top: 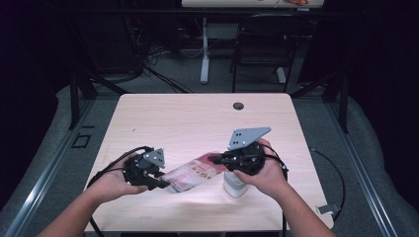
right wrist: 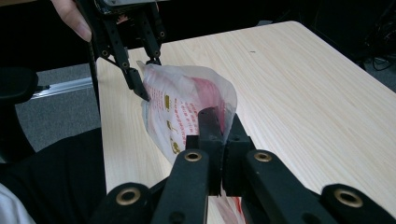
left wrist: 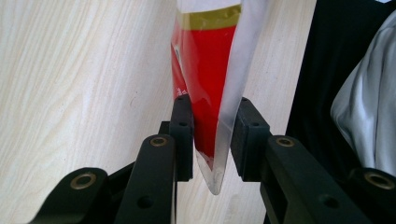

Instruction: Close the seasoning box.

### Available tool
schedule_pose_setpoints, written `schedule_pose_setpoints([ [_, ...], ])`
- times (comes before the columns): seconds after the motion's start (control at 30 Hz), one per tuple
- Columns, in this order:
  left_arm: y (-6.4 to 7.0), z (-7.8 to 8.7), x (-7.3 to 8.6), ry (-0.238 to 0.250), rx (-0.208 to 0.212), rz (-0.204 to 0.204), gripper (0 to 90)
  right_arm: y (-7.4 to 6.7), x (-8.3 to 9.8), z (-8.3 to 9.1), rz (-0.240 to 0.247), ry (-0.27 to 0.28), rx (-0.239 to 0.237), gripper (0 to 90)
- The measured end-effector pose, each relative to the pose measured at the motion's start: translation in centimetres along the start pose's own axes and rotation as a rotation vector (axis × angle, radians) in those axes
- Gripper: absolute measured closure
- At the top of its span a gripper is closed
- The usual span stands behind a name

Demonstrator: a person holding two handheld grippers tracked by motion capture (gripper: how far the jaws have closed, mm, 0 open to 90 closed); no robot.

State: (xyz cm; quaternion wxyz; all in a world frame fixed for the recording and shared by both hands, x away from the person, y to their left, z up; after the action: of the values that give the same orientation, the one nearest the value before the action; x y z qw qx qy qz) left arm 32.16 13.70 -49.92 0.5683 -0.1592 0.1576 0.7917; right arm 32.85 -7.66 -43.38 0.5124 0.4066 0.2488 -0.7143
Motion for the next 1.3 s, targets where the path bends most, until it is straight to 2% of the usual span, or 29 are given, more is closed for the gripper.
schedule_pose_setpoints([
  [0.17, 0.1, 0.1, -0.2, -0.014, 0.005, 0.004, 73.3, 0.2, 0.5, 0.1, -0.014, 0.016, 0.003, 89.7],
  [0.67, -0.2, 0.6, -0.9, -0.064, -0.017, 0.002, 73.9, 0.8, 1.9, 0.1, -0.045, 0.071, 0.006, 89.6],
  [0.9, -0.1, 1.0, -1.4, -0.082, -0.022, 0.001, 74.2, 0.8, 2.1, 0.3, -0.045, 0.092, 0.023, 89.6],
  [1.3, -0.1, 1.6, -2.1, -0.083, -0.025, -0.009, 74.9, 1.1, 2.8, 0.8, -0.087, 0.159, 0.023, 89.7],
])
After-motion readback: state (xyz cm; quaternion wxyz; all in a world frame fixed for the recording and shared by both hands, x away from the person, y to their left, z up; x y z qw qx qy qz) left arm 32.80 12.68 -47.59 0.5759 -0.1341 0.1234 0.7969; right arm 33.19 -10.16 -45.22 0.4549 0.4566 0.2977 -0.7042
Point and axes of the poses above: each handheld gripper's, and its own axes: z roughly backward along the jaws, x roughly out of its underside, y roughly to its right, the point moved 7 cm from there along -z, roughly forward along the jaws, and after that the axes turned 3 degrees about z, right-handed, at the moved point
